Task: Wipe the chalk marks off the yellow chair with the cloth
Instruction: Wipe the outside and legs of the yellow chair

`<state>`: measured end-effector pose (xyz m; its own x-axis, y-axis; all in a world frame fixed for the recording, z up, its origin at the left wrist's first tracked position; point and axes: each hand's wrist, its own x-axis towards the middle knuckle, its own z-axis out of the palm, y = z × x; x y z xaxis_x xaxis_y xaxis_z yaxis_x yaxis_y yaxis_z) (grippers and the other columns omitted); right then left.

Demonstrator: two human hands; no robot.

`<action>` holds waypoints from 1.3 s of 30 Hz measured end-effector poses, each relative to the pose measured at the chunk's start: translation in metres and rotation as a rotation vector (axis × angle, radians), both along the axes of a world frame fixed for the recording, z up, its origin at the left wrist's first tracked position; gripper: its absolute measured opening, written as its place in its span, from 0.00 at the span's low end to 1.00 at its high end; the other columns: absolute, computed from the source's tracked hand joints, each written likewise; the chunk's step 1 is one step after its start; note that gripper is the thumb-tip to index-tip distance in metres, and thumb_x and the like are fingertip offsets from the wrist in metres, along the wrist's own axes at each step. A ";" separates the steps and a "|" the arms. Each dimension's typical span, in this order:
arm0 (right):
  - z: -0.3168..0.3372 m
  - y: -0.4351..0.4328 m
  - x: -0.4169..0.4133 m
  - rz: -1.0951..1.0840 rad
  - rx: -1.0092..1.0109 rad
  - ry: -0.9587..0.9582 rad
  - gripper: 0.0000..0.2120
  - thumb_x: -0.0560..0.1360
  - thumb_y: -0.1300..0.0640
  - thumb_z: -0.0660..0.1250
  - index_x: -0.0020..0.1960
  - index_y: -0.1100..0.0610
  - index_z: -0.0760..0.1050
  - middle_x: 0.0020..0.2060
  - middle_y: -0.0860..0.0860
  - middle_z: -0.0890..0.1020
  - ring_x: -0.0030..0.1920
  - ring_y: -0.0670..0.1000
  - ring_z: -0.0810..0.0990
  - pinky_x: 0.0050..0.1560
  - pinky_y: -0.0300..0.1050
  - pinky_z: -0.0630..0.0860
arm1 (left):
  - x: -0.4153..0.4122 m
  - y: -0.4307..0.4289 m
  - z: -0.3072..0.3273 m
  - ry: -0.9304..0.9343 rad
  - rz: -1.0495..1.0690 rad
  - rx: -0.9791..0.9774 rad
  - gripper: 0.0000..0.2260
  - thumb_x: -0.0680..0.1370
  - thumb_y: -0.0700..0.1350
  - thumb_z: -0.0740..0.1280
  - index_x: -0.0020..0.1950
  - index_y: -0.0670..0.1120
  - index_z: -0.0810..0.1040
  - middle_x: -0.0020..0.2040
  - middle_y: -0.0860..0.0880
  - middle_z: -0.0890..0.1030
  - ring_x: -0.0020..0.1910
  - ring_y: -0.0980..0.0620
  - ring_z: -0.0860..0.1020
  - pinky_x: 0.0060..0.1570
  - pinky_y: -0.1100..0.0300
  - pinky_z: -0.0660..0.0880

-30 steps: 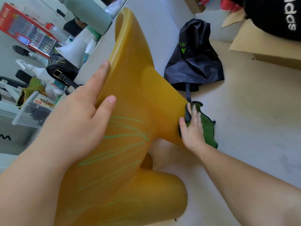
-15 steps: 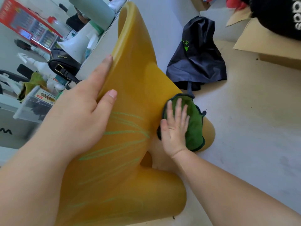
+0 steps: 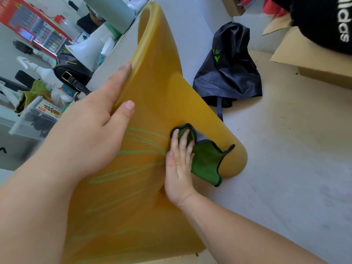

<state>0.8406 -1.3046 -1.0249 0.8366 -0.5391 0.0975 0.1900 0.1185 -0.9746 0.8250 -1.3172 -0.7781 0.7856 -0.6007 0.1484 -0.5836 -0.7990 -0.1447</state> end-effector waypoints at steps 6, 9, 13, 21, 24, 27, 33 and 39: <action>-0.060 -0.003 -0.006 0.084 -0.176 0.198 0.35 0.70 0.22 0.24 0.74 0.32 0.31 0.70 0.33 0.21 0.72 0.42 0.17 0.79 0.61 0.34 | 0.000 0.001 0.002 0.049 0.003 -0.017 0.24 0.81 0.56 0.53 0.73 0.75 0.48 0.66 0.61 0.72 0.51 0.51 0.76 0.51 0.51 0.69; -0.045 -0.004 -0.006 0.065 -0.263 0.133 0.34 0.72 0.24 0.25 0.75 0.34 0.27 0.72 0.36 0.19 0.73 0.49 0.17 0.78 0.59 0.29 | 0.000 0.004 0.002 0.053 -0.002 -0.020 0.24 0.82 0.56 0.54 0.73 0.76 0.49 0.70 0.59 0.72 0.57 0.44 0.77 0.53 0.49 0.71; -0.012 -0.035 0.011 -0.065 -0.364 -0.079 0.30 0.78 0.28 0.32 0.78 0.33 0.31 0.78 0.35 0.29 0.79 0.54 0.25 0.77 0.57 0.27 | 0.002 0.008 0.003 0.072 -0.013 -0.048 0.23 0.82 0.55 0.54 0.72 0.76 0.51 0.69 0.57 0.73 0.63 0.47 0.75 0.55 0.54 0.68; -0.018 -0.096 0.043 -0.275 -0.297 -0.069 0.30 0.81 0.31 0.40 0.81 0.36 0.49 0.82 0.40 0.46 0.83 0.54 0.43 0.79 0.65 0.38 | 0.000 0.004 0.004 0.134 -0.022 -0.080 0.22 0.82 0.56 0.54 0.70 0.78 0.50 0.71 0.66 0.67 0.64 0.50 0.74 0.62 0.51 0.69; -0.016 -0.088 0.035 -0.229 -0.008 0.145 0.35 0.76 0.29 0.36 0.82 0.37 0.46 0.83 0.43 0.43 0.82 0.50 0.38 0.77 0.69 0.37 | -0.001 0.003 0.005 0.147 -0.012 -0.085 0.23 0.82 0.56 0.54 0.71 0.78 0.50 0.69 0.67 0.65 0.62 0.51 0.74 0.60 0.52 0.69; 0.001 -0.075 0.022 -0.184 -0.006 0.138 0.40 0.75 0.26 0.32 0.83 0.41 0.42 0.83 0.41 0.42 0.82 0.51 0.35 0.77 0.69 0.35 | -0.001 0.002 0.005 0.151 -0.019 -0.106 0.23 0.82 0.55 0.54 0.71 0.77 0.51 0.67 0.68 0.65 0.62 0.57 0.70 0.59 0.54 0.67; 0.071 -0.095 0.020 -0.133 -0.293 -0.201 0.41 0.76 0.27 0.31 0.84 0.45 0.45 0.82 0.39 0.48 0.83 0.52 0.43 0.78 0.62 0.34 | -0.003 -0.002 0.003 0.156 -0.015 -0.162 0.22 0.82 0.54 0.54 0.71 0.77 0.54 0.68 0.70 0.68 0.62 0.59 0.72 0.61 0.51 0.70; 0.030 -0.138 0.041 -0.028 0.055 0.157 0.34 0.76 0.29 0.35 0.81 0.33 0.48 0.81 0.34 0.47 0.83 0.52 0.39 0.74 0.75 0.36 | 0.002 0.000 0.004 0.223 -0.027 -0.223 0.22 0.83 0.53 0.55 0.71 0.76 0.57 0.61 0.82 0.61 0.52 0.89 0.57 0.49 0.79 0.61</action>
<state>0.8813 -1.4431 -0.9953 0.8235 -0.5637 -0.0639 0.0397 0.1696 -0.9847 0.8272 -1.3173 -0.7744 0.7981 -0.5934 0.1049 -0.6023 -0.7806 0.1667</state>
